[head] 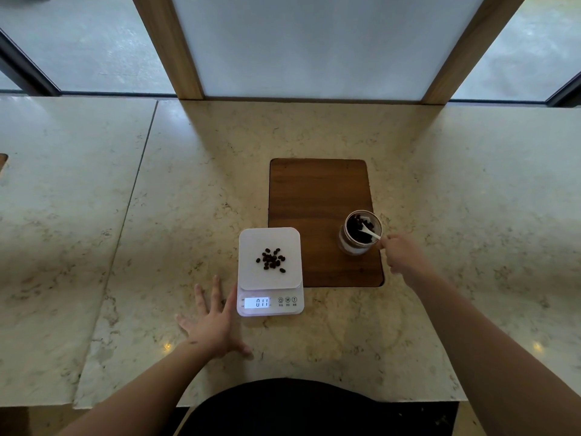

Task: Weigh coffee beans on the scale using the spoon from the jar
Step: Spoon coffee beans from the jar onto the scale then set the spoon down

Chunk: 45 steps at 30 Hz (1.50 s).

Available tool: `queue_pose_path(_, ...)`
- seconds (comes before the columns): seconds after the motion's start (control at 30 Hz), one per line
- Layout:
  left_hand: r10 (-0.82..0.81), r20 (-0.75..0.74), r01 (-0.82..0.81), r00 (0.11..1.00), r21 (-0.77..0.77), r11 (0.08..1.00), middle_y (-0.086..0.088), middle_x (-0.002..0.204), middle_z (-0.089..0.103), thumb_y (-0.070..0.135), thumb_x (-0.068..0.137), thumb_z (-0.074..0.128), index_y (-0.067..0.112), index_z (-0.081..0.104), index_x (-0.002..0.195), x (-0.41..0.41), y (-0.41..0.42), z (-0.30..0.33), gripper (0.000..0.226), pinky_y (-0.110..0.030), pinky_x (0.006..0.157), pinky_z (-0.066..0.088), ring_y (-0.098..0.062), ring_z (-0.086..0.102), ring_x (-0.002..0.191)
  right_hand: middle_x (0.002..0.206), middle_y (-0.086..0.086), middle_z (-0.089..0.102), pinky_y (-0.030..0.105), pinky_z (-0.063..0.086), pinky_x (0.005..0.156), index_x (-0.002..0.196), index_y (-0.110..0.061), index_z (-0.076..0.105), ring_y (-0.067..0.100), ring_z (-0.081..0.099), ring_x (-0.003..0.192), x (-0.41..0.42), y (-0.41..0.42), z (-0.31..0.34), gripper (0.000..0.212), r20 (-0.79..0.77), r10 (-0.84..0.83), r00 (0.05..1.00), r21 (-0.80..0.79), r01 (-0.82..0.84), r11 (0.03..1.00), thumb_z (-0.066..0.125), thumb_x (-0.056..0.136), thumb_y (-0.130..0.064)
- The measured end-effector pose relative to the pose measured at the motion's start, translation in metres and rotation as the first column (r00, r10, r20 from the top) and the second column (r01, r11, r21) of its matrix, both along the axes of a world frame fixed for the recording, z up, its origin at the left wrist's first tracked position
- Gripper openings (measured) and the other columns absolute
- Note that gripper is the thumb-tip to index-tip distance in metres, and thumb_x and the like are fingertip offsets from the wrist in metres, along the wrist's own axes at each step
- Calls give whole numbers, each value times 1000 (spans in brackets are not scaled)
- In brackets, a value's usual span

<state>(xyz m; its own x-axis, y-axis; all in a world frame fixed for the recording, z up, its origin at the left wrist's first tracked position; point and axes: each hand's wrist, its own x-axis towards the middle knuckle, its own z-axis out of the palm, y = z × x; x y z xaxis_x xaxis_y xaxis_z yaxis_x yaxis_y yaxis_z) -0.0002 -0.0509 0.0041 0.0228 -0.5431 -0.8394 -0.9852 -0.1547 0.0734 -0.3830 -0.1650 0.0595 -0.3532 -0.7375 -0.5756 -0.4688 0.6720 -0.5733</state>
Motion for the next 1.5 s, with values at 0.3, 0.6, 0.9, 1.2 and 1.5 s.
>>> queue_pose_path(0.3,2,-4,-2,1000,-16,1000,7,135,-69,91,36,76,52,-54,127,2,1,-7,163,-90,103,-1,-37,-61,125,51,0,36,27,26,43,71,-12,55,17,34,47,-1,9,4,30,79,-28,996,18,27,999,41,98,-16)
queue_pose_path(0.6,1,5,-1,1000,-14,1000,6,134,-69,87,43,79,50,-53,127,0,1,-1,161,-89,104,1,-38,-59,128,51,-2,30,23,21,38,77,-11,55,14,28,42,-3,16,1,33,175,-50,983,61,39,997,37,103,-22)
queue_pose_path(0.9,-5,17,5,1000,-4,1000,5,136,-68,89,42,78,48,-51,131,1,0,-2,162,-90,103,3,-39,-58,128,40,-10,30,18,18,32,78,-11,52,7,25,33,-11,20,-2,33,356,-168,919,107,138,985,35,105,-19)
queue_pose_path(1.2,-11,6,11,1000,-11,1000,5,136,-68,89,42,77,49,-52,130,1,1,-4,161,-90,103,2,-39,-58,129,42,-9,30,19,20,31,79,-11,53,7,24,37,-10,22,6,34,355,-197,914,117,166,979,34,105,-20)
queue_pose_path(1.5,-1,13,1,1000,-25,1000,6,135,-69,91,35,77,52,-54,127,1,1,-5,164,-90,102,1,-37,-61,125,44,-8,29,17,19,33,77,-12,54,8,25,37,-14,19,4,32,329,-196,924,107,170,980,36,103,-18)
